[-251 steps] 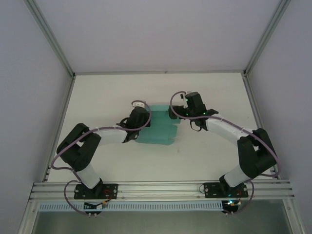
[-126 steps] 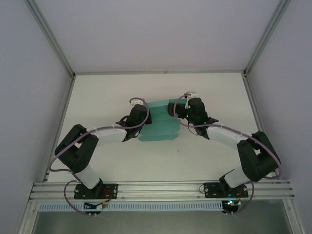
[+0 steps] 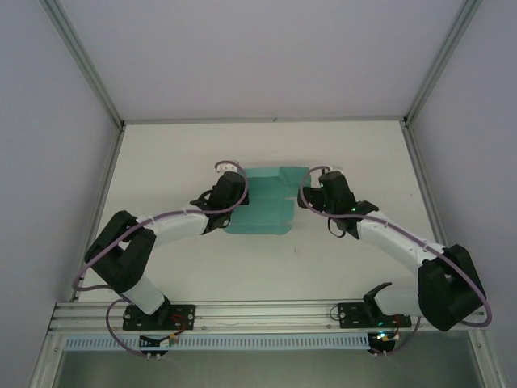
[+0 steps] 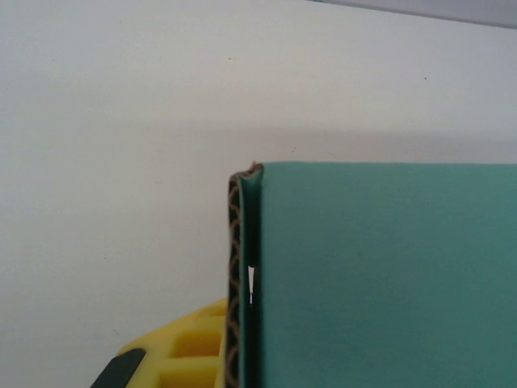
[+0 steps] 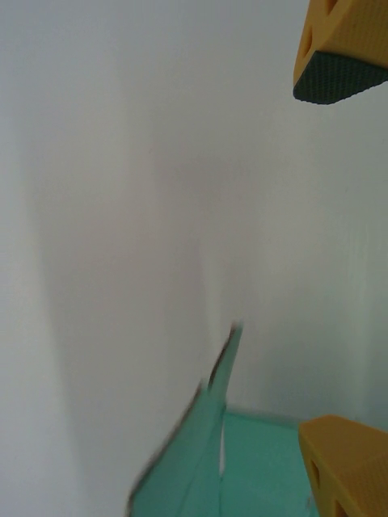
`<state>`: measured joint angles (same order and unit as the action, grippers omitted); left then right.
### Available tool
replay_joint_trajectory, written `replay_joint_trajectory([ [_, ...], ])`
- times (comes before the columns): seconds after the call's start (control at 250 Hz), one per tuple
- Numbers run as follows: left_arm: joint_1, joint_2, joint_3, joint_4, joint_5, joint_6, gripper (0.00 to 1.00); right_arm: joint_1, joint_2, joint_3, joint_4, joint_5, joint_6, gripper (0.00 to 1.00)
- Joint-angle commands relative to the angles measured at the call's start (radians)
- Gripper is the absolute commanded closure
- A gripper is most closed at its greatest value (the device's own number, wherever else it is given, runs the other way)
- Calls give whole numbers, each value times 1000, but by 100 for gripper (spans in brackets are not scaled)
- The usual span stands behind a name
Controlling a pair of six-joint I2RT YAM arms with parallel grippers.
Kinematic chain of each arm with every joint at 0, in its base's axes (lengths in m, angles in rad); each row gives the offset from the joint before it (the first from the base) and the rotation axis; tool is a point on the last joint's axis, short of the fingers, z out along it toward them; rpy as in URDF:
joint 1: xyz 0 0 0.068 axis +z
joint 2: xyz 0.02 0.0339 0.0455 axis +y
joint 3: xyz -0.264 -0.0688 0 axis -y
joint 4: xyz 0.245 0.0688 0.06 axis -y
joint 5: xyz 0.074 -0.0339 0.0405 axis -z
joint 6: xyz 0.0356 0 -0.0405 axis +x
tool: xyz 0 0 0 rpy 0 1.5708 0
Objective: Assemble paper box
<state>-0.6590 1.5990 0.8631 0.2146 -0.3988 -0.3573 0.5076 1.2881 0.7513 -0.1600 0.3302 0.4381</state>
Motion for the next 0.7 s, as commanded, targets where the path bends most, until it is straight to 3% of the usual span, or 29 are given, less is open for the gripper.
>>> replay_joint_trajectory([
  [0.0, -6, -33, 29, -26, -24, 12, 100, -13, 48, 3, -46, 4, 24, 0],
  [0.244, -5, -39, 21, -35, -5, 19, 100, -18, 157, 70, 41, -44, 3, 0],
  [0.695, -6, -1, 49, -43, 39, 7, 100, 22, 242, 153, 162, -372, -125, 0],
])
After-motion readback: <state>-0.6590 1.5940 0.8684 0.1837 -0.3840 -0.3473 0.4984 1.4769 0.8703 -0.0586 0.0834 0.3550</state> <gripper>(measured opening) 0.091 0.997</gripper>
